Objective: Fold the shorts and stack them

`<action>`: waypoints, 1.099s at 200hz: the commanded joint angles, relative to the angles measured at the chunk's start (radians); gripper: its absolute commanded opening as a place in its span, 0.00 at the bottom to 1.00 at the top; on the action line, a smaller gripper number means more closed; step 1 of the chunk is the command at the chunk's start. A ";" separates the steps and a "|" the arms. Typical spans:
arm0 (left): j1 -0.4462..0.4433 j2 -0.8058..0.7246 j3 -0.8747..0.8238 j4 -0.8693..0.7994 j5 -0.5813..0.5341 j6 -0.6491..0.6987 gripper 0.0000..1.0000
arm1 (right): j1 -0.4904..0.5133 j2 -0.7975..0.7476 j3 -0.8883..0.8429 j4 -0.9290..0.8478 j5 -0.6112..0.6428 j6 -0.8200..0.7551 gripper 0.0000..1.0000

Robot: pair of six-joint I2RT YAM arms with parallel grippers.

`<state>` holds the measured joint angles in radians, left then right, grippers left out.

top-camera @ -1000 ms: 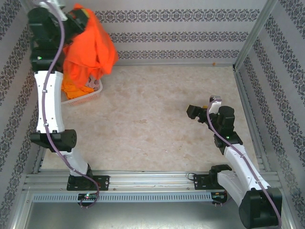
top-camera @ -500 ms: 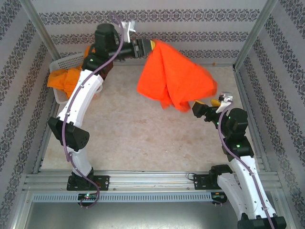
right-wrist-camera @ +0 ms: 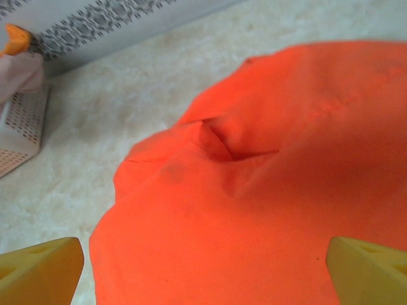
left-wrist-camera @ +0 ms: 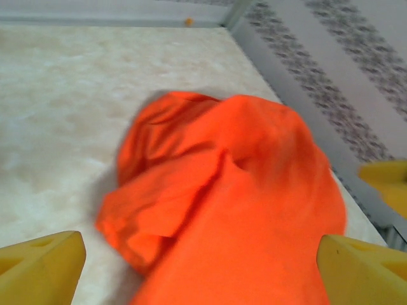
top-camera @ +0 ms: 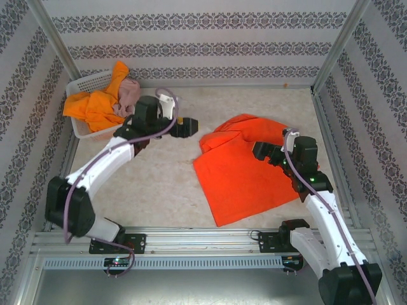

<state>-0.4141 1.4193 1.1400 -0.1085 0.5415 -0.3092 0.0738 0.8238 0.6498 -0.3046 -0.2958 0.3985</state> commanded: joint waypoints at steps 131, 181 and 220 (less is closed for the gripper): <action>-0.474 0.400 -0.114 0.093 -0.199 0.025 0.85 | -0.122 0.167 0.014 0.043 -0.121 0.149 0.98; -0.355 0.472 -0.118 0.093 -0.230 -0.025 0.84 | -0.128 0.154 0.004 0.042 -0.128 0.152 0.98; -0.162 0.531 -0.106 0.102 -0.201 -0.048 0.84 | -0.130 0.168 -0.001 0.047 -0.139 0.156 0.98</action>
<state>-0.6945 1.8744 1.0328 0.0216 0.3630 -0.3153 -0.0441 0.9943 0.6479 -0.2802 -0.4103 0.5457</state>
